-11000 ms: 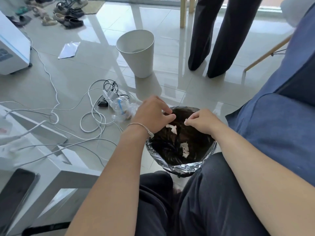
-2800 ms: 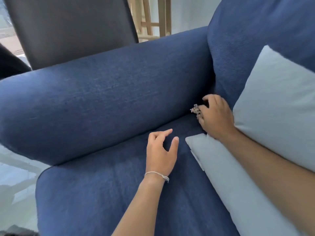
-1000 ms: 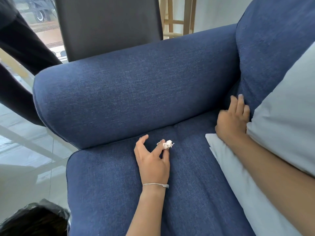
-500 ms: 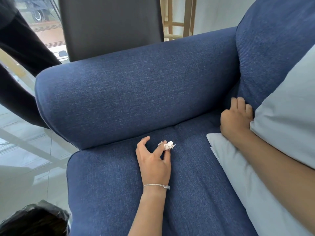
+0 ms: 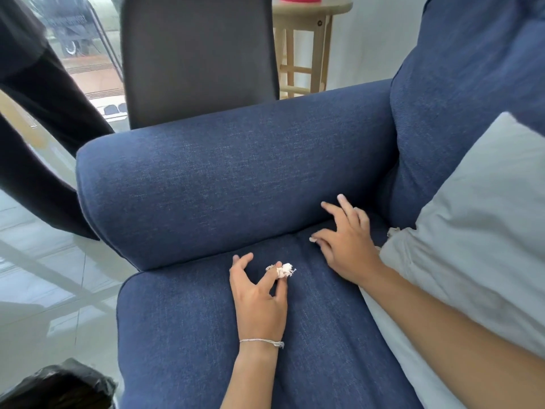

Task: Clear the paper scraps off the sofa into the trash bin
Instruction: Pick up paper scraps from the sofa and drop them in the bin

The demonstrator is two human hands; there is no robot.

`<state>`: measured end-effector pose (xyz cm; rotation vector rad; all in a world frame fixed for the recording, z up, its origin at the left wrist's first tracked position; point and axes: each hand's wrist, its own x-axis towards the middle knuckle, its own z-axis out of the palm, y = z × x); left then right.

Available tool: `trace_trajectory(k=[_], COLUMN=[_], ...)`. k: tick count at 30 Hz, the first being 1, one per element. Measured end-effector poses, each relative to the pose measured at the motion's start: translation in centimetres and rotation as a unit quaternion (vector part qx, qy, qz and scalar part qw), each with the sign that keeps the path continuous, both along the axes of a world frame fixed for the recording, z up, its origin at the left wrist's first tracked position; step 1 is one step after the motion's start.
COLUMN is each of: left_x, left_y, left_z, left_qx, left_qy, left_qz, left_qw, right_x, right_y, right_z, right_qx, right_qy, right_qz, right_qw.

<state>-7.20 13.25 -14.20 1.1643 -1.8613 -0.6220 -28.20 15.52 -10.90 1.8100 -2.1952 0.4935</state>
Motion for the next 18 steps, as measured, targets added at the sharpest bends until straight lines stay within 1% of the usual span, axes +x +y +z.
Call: trace_trajectory(k=[4,6,9,11,13,16,18], left_x=[2.7,5.2,12.0,18.2,24.7,33.9,39.3], left_y=[0.7,0.6,-0.3,-0.9,-0.8,0.5,1.8], left_z=[1.4,3.1,5.0,5.9,6.6,7.3,6.5], left_qx=[0.028,0.046,0.057,0.053,0.046,0.053,0.092], left_qy=[0.050,0.049,0.014,-0.025,-0.080,-0.155,-0.179], left_qz=[0.030,0.040,0.065,0.097,0.132,0.203,0.268], left_qw=[0.998,0.997,0.996,0.994,0.987,0.965,0.942], right_x=[4.6,7.6,12.4,16.3,21.4,30.0,35.8], right_y=[0.6,0.7,0.0,-1.0,-2.1,-3.1,-3.2], right_z=[-1.3,-2.0,-1.8,-0.7,0.6,2.6,3.6], right_qx=[0.028,0.028,-0.020,-0.061,-0.064,-0.060,-0.067], right_qy=[-0.118,-0.157,-0.210,-0.274,-0.328,-0.382,-0.384], right_qz=[0.055,0.087,0.113,0.115,0.148,0.230,0.259], right_qw=[0.991,0.983,0.971,0.953,0.931,0.893,0.884])
